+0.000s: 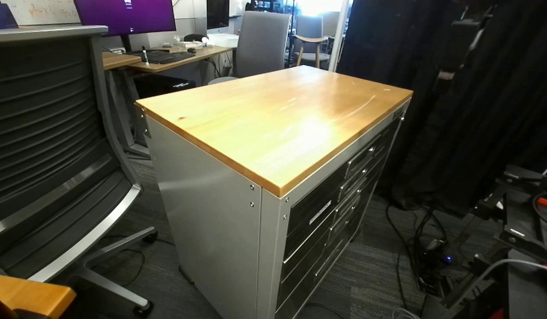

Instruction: Put the screwdriver in the first top open drawer the close the drawer

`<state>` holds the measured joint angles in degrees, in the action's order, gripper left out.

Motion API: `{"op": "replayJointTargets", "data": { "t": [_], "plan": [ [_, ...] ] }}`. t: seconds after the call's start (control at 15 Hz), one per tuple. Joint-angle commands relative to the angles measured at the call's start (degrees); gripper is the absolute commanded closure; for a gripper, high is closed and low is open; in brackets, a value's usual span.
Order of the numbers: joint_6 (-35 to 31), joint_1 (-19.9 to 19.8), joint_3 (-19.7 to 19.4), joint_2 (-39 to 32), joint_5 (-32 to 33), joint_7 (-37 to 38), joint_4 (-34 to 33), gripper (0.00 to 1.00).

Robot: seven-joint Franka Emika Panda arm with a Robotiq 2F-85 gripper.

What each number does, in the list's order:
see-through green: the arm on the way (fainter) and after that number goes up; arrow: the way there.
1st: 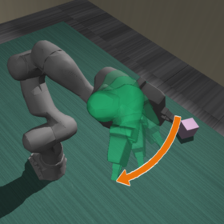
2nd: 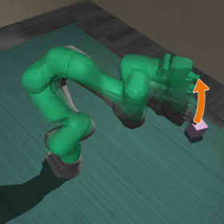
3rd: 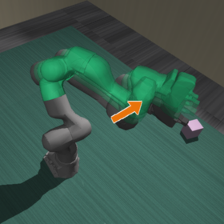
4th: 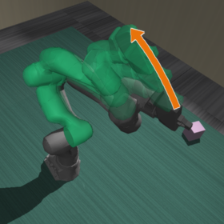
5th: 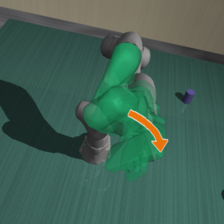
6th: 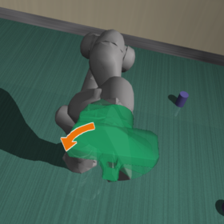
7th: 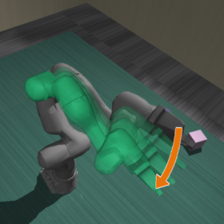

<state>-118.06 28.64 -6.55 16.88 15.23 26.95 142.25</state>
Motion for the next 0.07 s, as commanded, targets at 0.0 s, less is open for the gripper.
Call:
{"op": "replayJointTargets", "data": {
  "t": [0.0],
  "plan": [
    [1.1,-7.8,7.3,1.0,-3.2,-3.7,-0.3,0.00]
  ]
}}
